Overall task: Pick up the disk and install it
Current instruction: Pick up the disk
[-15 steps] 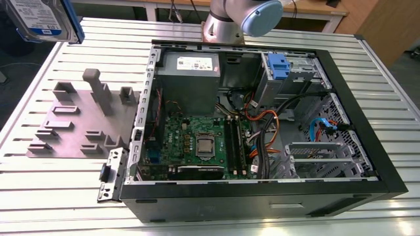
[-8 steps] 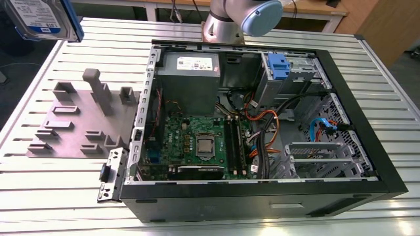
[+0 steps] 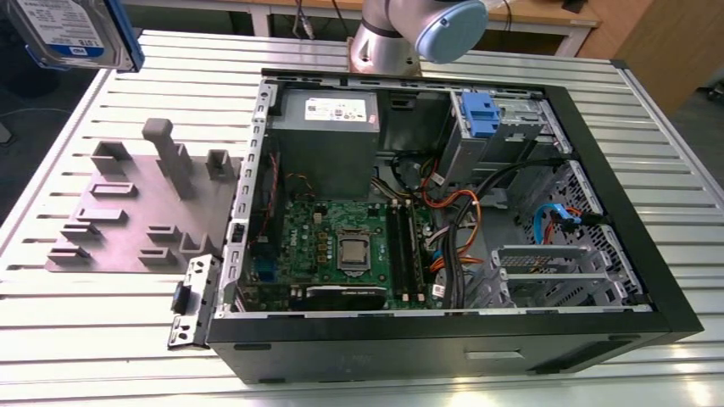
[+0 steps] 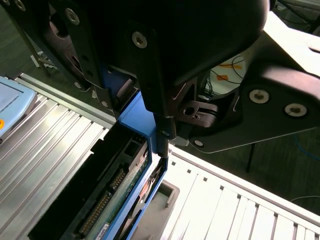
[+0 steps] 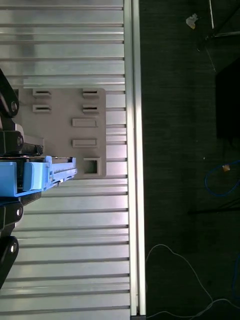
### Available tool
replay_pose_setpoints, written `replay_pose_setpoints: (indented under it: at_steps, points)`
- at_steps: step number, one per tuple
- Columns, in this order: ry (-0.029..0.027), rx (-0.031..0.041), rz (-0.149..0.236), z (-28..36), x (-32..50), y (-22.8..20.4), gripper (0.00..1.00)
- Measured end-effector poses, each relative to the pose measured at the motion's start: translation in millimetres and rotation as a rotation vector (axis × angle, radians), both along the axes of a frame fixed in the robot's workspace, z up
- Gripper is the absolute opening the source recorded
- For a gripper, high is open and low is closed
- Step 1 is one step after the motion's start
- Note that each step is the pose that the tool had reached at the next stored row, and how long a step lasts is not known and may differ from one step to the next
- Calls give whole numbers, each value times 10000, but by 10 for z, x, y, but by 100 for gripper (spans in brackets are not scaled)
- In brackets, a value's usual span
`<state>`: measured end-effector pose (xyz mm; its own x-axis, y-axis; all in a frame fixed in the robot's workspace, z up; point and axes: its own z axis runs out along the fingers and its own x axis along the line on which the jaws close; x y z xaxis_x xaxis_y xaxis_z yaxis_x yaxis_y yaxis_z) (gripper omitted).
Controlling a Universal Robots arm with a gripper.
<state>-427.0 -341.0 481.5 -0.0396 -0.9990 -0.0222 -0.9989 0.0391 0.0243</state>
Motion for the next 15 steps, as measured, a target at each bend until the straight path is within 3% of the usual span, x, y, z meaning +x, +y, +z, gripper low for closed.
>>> replay_pose_setpoints:
  at_steps: [15]
  points:
    - [0,-92,-1,-1,-1,-78,36]
